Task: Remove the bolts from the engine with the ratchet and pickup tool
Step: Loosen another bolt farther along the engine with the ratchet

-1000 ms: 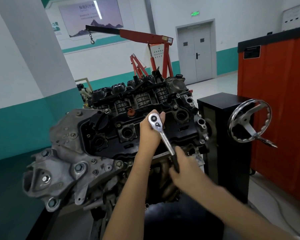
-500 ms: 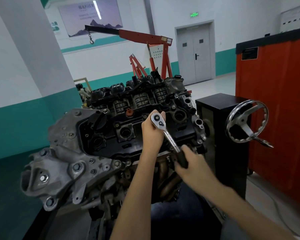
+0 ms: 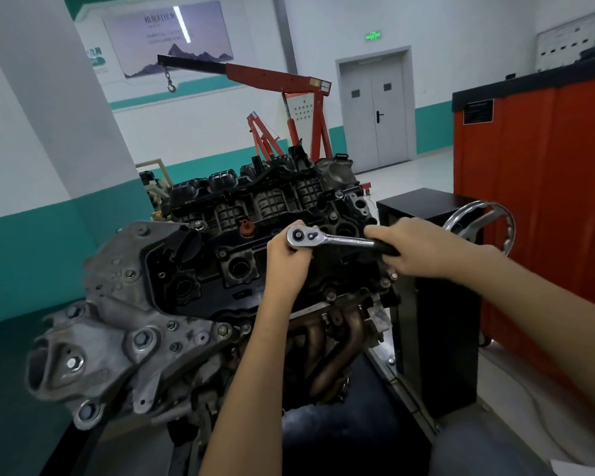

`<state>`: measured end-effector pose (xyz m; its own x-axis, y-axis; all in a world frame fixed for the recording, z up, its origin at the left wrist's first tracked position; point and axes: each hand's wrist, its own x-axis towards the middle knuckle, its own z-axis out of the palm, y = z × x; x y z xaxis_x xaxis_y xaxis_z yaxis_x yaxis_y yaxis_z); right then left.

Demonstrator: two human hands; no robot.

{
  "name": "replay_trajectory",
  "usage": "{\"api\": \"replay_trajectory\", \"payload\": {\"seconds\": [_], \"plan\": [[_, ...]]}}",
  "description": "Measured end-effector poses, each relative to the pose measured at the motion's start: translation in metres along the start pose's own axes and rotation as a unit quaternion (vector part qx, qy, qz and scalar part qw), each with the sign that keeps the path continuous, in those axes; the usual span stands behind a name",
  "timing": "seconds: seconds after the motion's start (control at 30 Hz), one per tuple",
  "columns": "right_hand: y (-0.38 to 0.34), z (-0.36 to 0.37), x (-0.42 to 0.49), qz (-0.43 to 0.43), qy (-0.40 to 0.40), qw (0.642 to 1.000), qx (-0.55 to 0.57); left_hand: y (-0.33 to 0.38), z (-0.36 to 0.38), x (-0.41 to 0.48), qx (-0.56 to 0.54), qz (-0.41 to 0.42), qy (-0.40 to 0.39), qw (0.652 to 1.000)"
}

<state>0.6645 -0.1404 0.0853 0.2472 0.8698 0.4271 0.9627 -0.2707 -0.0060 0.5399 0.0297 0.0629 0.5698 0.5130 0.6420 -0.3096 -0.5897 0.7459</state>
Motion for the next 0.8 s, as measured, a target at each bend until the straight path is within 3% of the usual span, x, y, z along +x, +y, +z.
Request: {"api": "replay_trajectory", "payload": {"seconds": [0.07, 0.13, 0.23, 0.33, 0.4, 0.53, 0.63, 0.73, 0.8], "plan": [[-0.01, 0.007, 0.001, 0.019, 0.021, 1.0, -0.011, -0.004, -0.003, -0.003, -0.044, -0.01, 0.027, 0.999], [-0.031, 0.032, -0.018, 0.077, 0.044, 0.993, 0.084, -0.006, 0.0, -0.006, -0.056, -0.011, 0.032, 0.998], [-0.089, 0.078, -0.043, 0.166, 0.097, 0.933, 0.303, -0.005, 0.01, -0.009, -0.062, -0.016, 0.053, 0.997], [-0.149, 0.11, -0.03, 0.214, 0.143, 0.868, 0.425, -0.004, 0.011, -0.003, -0.051, -0.04, 0.077, 0.995], [-0.162, 0.114, -0.023, 0.211, 0.122, 0.85, 0.466, -0.004, 0.005, 0.0, -0.063, -0.056, 0.06, 0.995], [-0.096, 0.078, -0.037, 0.133, 0.056, 0.926, 0.349, -0.003, -0.005, -0.002, -0.009, -0.018, -0.006, 1.0], [-0.022, 0.024, -0.024, 0.061, -0.026, 0.989, 0.134, 0.002, -0.002, -0.001, 0.016, 0.002, -0.035, 0.999], [0.005, -0.019, 0.01, -0.013, -0.029, 0.997, -0.074, 0.003, -0.004, -0.002, 0.013, -0.007, -0.036, 0.999], [-0.003, -0.017, 0.016, -0.02, 0.004, 0.996, -0.091, -0.001, -0.007, -0.005, -0.023, -0.036, 0.0, 0.999]]}}
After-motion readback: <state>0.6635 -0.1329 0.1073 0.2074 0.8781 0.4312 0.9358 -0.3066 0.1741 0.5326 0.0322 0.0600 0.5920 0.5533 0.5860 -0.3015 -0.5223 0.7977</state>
